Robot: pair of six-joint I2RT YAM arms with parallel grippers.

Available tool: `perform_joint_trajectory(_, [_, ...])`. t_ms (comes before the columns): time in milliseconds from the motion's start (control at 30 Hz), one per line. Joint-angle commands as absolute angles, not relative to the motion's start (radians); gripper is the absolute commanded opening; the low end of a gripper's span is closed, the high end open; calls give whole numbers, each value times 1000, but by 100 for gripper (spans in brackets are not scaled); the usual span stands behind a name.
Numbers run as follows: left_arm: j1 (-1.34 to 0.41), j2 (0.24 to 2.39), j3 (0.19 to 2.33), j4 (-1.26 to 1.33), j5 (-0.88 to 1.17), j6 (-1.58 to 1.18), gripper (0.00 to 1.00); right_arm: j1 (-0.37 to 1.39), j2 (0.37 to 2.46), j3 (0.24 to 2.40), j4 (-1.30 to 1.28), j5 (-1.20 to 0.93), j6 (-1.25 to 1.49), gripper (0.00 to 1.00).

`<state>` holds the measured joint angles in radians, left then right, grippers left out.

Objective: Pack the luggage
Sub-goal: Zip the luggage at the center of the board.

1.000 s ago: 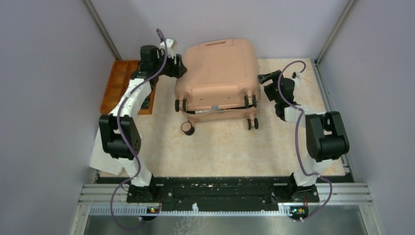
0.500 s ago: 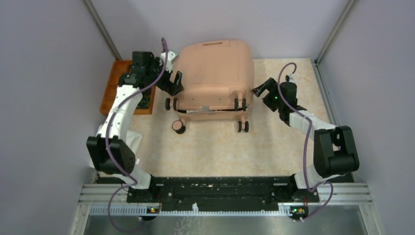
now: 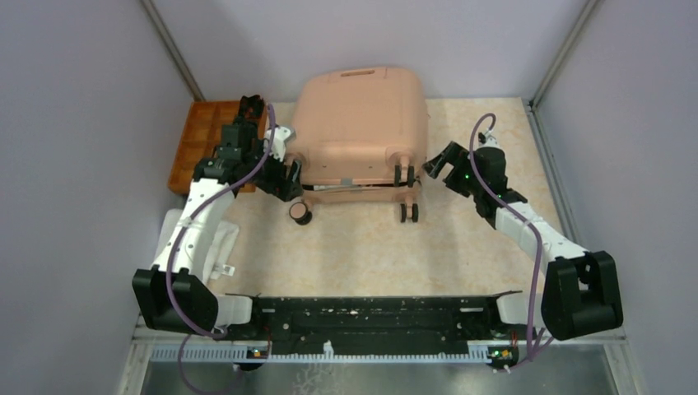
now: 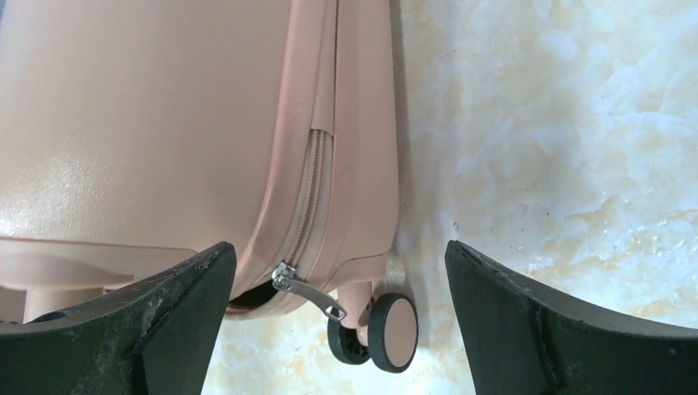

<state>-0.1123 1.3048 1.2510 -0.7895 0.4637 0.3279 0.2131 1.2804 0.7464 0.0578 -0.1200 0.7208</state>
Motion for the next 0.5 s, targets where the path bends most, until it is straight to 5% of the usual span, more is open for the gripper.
perform_joint_trajectory(0, [-114, 1268, 1216, -711, 467, 257, 99, 212, 1230, 709, 75, -195, 639, 99])
perform_joint_trajectory(200, [-114, 1311, 1210, -616, 506, 199, 98, 212, 1203, 660, 105, -217, 651, 98])
perform_joint_trajectory(467, [-115, 1409, 1267, -631, 491, 184, 74, 212, 1147, 673, 6, -176, 564, 92])
